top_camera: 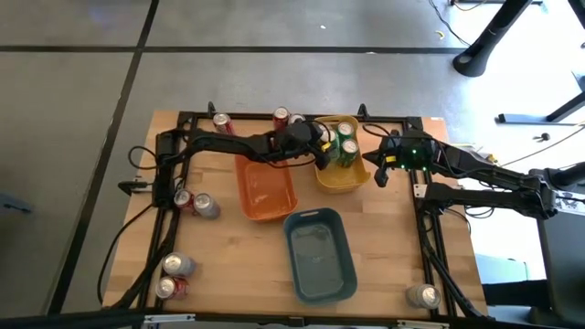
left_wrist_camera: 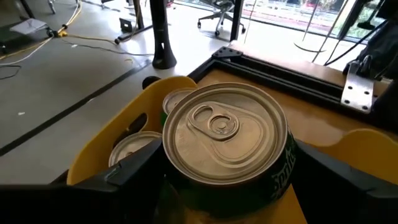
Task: Sort soda cans
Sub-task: Put the green soda can into the yellow bin
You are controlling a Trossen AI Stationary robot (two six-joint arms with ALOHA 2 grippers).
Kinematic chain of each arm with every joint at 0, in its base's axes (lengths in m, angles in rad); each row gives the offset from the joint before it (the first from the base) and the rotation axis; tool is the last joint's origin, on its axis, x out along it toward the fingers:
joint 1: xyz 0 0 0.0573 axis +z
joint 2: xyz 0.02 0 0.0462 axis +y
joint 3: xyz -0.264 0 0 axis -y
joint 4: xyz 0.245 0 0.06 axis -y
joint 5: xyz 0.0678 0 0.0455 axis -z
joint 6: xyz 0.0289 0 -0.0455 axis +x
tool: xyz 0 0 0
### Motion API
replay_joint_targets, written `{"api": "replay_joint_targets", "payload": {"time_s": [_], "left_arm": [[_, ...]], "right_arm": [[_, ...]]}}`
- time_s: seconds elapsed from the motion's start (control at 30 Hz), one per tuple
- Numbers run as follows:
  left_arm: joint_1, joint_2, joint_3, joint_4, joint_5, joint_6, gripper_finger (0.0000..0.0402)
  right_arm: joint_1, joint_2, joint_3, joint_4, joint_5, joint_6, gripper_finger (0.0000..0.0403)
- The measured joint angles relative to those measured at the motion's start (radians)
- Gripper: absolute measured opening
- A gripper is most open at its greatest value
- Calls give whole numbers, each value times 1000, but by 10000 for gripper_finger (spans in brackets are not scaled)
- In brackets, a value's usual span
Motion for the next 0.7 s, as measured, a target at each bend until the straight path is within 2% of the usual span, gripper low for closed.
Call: {"api": "replay_joint_targets", "payload": {"time_s": [0.47, 0.7], "left_arm": [[2, 49, -1, -4, -2, 0, 286], [8, 50, -1, -9, -11, 113, 294]], "right_arm": [[0, 0, 0, 5, 1, -2, 5], [0, 0, -1, 46, 1, -6, 5]]}}
